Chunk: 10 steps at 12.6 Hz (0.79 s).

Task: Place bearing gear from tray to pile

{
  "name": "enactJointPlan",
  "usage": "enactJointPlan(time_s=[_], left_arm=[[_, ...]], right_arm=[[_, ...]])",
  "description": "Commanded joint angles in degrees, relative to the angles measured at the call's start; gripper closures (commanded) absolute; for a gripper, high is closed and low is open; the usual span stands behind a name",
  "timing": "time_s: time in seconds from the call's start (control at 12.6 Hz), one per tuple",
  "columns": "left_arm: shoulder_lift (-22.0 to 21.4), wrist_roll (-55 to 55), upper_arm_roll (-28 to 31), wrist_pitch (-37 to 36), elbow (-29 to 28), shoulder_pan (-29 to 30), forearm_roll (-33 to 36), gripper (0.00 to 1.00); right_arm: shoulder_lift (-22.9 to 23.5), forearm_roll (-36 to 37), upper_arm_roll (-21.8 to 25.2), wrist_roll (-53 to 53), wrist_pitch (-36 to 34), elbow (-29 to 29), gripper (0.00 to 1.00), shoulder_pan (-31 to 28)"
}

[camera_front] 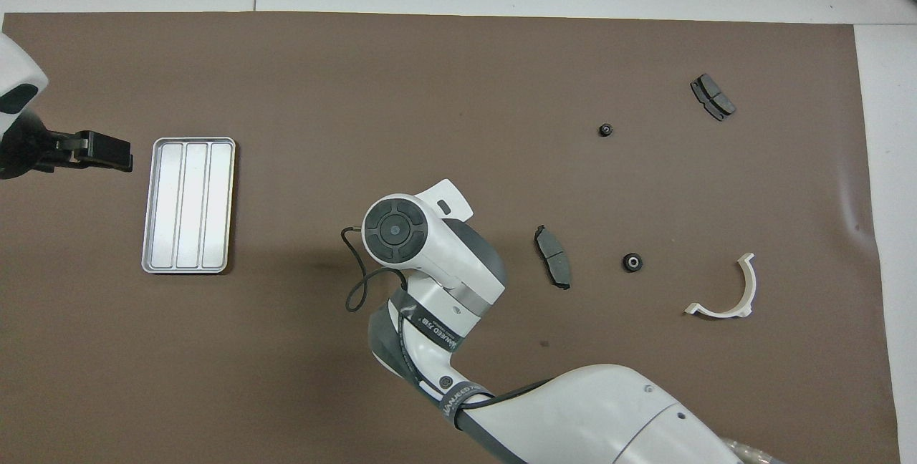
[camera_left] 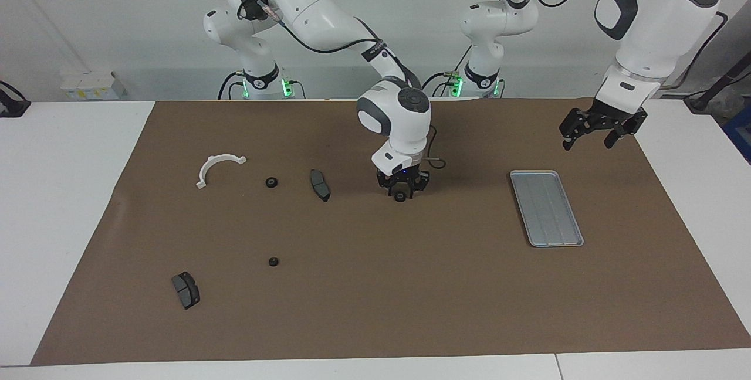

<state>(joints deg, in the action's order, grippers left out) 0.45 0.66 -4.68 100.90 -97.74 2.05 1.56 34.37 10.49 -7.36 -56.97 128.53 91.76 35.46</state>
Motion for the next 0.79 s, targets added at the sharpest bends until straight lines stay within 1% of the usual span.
enactJointPlan(time_s=[0.0,0.48,0.56,0.72], left_arm=[[-1.2,-2.7,0.3,-2.5,-0.2,-1.0,1.6,0.0],[-1.8,-3.3,0.1,-2.1,-1.1,-0.8,1.4,0.0],[-1.9,-3.4,0.1,-2.1,-1.4,-0.8,1.4,0.0],[-1.9,-3.4,0.1,-1.8,-1.4,-0.8,1.3,0.0]], right_arm=[[-0.4,2.2,0.1,-0.2,0.0,0.6,0.58,-0.2],[-0.4,3.7,0.1,-0.4,0.8,0.3,0.6,-0.6],[-0.3,3.9,0.1,-0.4,1.4,0.4,0.64,-0.7],[-0.3,3.9,0.1,-0.5,1.6,0.4,0.88,-0.8]])
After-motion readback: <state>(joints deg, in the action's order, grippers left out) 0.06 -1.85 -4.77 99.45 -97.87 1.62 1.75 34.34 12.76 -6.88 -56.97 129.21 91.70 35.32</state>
